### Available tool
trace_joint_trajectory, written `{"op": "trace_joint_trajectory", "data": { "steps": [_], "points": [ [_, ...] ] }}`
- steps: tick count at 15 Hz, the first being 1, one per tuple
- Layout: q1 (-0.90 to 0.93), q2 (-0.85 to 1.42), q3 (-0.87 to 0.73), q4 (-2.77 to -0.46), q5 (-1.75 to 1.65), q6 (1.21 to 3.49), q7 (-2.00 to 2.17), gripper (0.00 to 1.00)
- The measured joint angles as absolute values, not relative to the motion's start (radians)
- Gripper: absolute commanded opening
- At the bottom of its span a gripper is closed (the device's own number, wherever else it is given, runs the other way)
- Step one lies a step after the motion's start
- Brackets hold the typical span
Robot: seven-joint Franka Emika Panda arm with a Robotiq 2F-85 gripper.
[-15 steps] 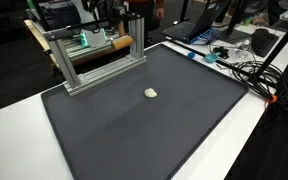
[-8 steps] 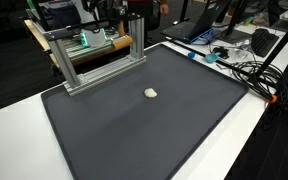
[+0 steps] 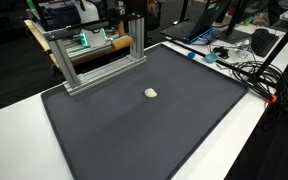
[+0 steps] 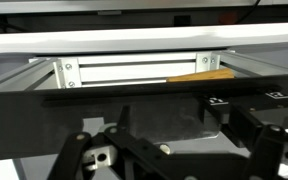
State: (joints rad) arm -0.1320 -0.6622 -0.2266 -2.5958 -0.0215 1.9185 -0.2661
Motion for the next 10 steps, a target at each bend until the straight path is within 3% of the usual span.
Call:
{"op": "trace_joint_trajectory", "data": {
  "steps": [5,10],
  "points": [
    [-0.127,-0.816,-0.22,-2.62,0.0,1.855,-0.3,1.0],
    [-0.056,-0.915,-0.057,-2.657,0.044,1.848,-0.117,1.0]
  ]
}}
